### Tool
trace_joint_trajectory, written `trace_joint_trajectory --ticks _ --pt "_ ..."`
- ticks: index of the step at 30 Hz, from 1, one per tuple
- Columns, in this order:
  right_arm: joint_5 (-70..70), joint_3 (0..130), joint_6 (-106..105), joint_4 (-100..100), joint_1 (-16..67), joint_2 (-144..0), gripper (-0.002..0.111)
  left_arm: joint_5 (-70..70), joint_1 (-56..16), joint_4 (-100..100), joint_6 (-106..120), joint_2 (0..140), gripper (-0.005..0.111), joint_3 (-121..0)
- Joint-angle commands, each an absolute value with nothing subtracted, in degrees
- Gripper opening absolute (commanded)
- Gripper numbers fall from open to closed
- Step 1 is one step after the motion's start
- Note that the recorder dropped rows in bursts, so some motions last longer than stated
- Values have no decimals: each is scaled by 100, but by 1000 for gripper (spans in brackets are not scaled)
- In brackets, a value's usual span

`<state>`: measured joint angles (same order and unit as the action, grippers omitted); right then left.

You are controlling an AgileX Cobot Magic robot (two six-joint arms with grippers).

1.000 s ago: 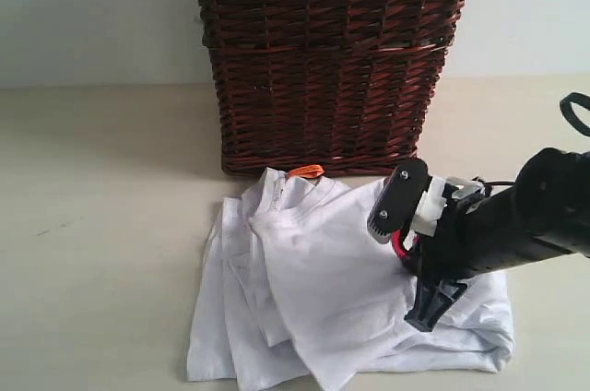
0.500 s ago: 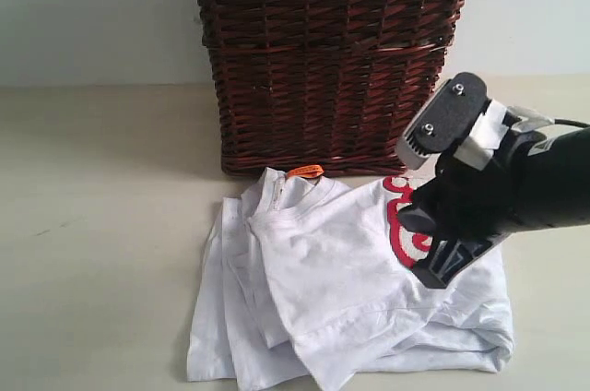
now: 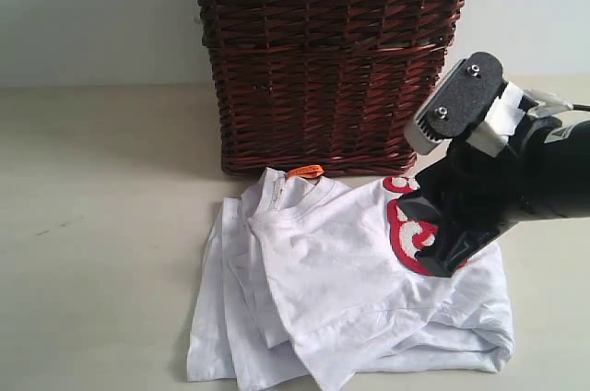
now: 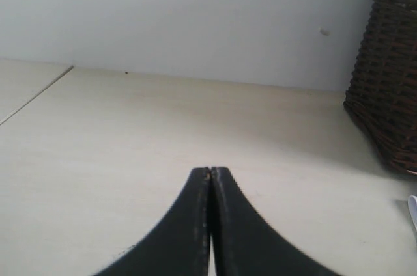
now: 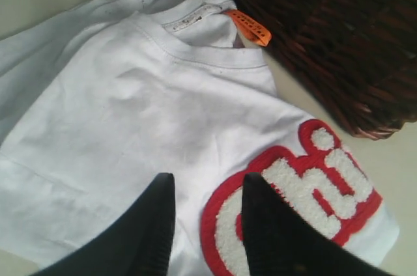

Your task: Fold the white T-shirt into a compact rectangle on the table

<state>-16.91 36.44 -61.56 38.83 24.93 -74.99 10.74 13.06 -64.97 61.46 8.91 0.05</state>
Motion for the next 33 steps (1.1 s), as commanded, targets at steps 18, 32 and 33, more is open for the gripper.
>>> trace_joint_trajectory --ticks 18,32,33 --pt "1787 1737 -5552 3332 1108 -4278 35 1081 1319 -6482 6121 866 0 0" --pt "1429 0 -4179 3696 654 -743 35 1081 1319 -6482 6121 866 0 0" --pt "1109 0 -4165 3696 654 -181 35 1081 1319 -6482 6121 866 0 0"
